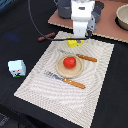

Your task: Interact with the objects in diverse but meaningful ways.

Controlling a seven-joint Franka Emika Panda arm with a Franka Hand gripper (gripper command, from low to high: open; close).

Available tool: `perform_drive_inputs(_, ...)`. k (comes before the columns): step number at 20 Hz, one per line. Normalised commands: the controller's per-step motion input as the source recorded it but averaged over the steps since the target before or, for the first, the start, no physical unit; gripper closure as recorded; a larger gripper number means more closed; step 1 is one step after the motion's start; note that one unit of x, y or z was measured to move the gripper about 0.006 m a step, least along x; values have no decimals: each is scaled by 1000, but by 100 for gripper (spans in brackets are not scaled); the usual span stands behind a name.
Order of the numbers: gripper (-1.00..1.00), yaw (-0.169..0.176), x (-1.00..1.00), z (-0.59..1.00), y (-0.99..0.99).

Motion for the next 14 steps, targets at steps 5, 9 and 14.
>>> perform_drive_inputs(5, -100, 55, -378, -119, 6)
perform_drive_inputs(9, -100, 39, -173, -191, 0)
perform_drive_inputs(14, -100, 58, -78, -179, 141)
